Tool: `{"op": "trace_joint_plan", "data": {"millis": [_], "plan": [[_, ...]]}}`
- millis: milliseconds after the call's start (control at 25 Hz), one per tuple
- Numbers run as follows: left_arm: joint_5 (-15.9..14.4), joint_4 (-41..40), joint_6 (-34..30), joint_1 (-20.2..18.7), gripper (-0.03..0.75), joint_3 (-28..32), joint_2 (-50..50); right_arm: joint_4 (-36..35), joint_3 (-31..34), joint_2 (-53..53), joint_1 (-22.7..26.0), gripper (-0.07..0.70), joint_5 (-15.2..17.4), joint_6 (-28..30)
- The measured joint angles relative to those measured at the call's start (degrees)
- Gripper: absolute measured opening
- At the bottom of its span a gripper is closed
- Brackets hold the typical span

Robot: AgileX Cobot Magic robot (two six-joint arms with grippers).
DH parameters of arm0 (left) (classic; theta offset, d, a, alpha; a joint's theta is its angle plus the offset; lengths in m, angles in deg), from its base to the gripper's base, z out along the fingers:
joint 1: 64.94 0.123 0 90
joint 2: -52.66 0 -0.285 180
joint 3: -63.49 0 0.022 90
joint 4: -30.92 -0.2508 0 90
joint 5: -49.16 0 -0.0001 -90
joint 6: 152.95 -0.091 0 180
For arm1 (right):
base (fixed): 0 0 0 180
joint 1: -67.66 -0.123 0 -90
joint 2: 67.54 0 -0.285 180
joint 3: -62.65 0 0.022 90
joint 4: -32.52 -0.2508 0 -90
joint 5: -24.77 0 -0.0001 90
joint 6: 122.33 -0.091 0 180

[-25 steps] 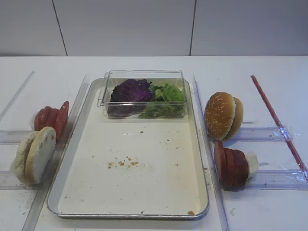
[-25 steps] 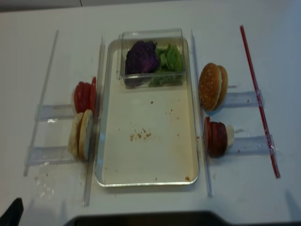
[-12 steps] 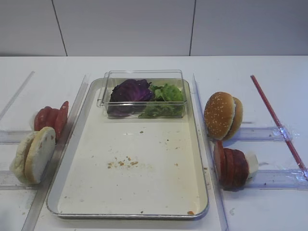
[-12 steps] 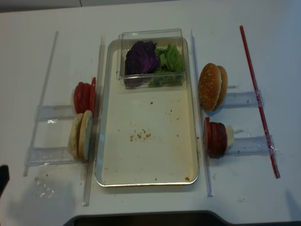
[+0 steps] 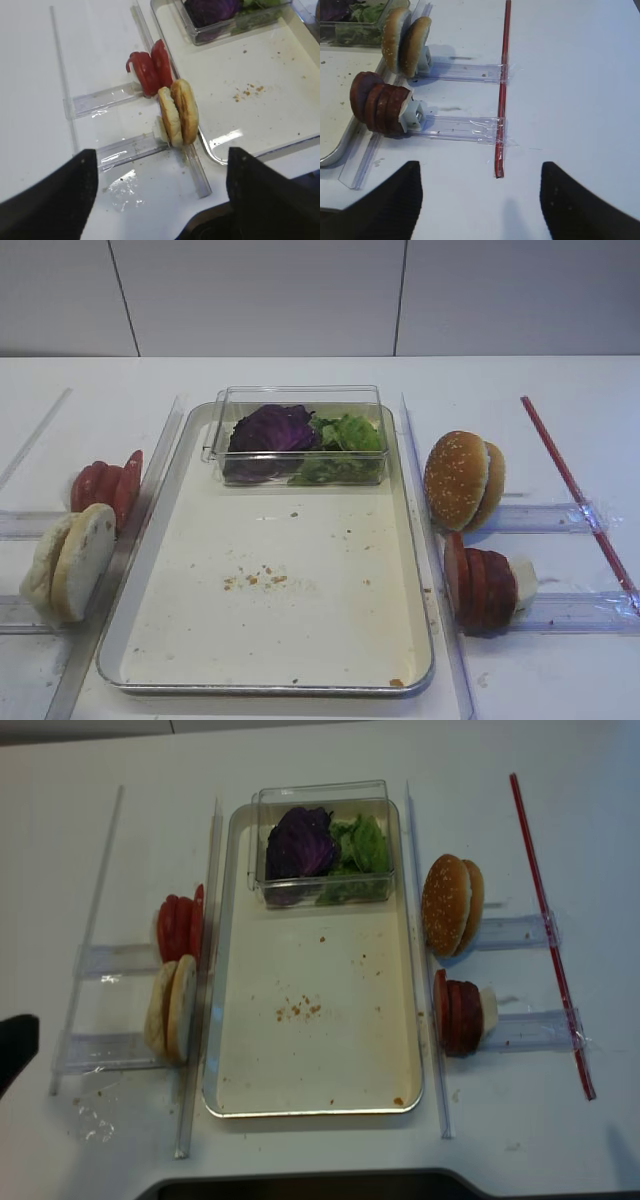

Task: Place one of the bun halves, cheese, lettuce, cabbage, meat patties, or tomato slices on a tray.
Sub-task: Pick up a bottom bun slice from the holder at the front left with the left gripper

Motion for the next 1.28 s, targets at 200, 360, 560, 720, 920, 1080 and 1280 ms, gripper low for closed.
{"op": "trace_joint_plan", "data": {"millis": [200,360,560,720,920,1080,1280], "plan": [[-0.4,-3.1,3.7,-2.8,0.492,-4.1,-6.0,0.0,0.0,0.0,0.0,0.514,0.0,-0.1],[-0.4,-4.1,5.4,-4.1,0.492,-7.0,-11.1,0.0,0.0,0.0,0.0,0.514,0.0,-0.2],[-0.4,-1.0,5.7,-4.2,0.492,-7.9,-17.4,0.0,0.0,0.0,0.0,0.514,0.0,-0.2],[-0.3,1.2,5.7,-4.2,0.492,-7.9,-22.3,0.0,0.0,0.0,0.0,0.514,0.0,-0.2],[0.2,1.9,5.6,-4.2,0.492,-7.9,-28.1,0.0,0.0,0.0,0.0,0.514,0.0,-0.2],[0.4,3.6,5.0,-4.2,0.492,-7.9,-32.1,0.0,0.0,0.0,0.0,0.514,0.0,-0.2],[0.6,5.5,4.8,-4.3,0.492,-7.9,-36.7,0.0,0.0,0.0,0.0,0.514,0.0,-0.2]]}}
